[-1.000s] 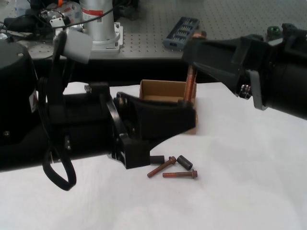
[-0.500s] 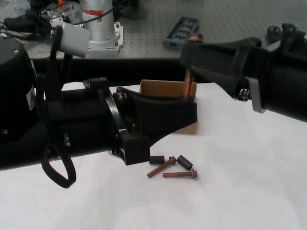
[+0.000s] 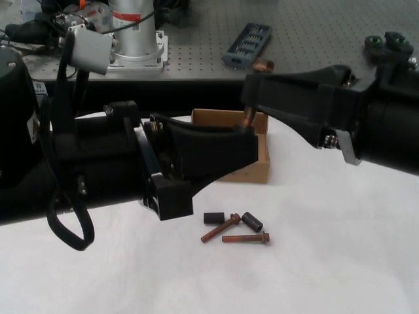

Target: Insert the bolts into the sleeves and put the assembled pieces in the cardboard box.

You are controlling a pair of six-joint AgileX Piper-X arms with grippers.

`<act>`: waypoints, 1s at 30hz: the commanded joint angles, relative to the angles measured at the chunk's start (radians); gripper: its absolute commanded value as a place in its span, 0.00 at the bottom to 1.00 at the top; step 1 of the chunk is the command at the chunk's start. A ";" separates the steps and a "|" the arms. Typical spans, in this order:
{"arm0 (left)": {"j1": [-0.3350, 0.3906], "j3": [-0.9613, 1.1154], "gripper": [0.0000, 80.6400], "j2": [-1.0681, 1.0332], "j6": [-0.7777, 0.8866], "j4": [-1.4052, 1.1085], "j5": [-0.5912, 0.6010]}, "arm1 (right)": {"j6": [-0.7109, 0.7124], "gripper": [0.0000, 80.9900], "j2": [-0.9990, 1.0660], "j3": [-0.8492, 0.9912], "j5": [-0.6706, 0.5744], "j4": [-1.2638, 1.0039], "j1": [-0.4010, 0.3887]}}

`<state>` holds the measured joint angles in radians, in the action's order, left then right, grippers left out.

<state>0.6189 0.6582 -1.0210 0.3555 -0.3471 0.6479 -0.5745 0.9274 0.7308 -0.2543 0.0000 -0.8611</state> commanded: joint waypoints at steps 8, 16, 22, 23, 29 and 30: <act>-0.016 0.010 0.01 0.004 -0.020 -0.029 -0.039 | 0.014 0.02 -0.023 0.002 -0.122 0.094 -0.003; -0.014 0.010 0.01 0.004 -0.020 -0.029 -0.007 | 0.038 0.02 -0.023 0.002 -0.120 0.114 -0.003; -0.014 0.010 0.01 0.004 -0.020 -0.029 -0.007 | 0.079 0.18 -0.023 0.002 -0.122 0.114 -0.003; -0.014 0.010 0.01 0.004 -0.020 -0.029 -0.007 | 0.081 0.27 -0.023 0.002 -0.119 0.114 -0.003; -0.014 0.010 0.01 0.004 -0.020 -0.032 -0.006 | 0.074 0.58 -0.023 0.002 -0.090 0.135 -0.001; -0.014 0.010 0.01 0.004 -0.020 -0.037 -0.006 | 0.074 0.56 -0.023 0.002 -0.090 0.142 -0.001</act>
<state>0.6070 0.6555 -1.0232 0.3433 -0.3464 0.6526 -0.5054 0.9157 0.7309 -0.3360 0.1345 -0.8619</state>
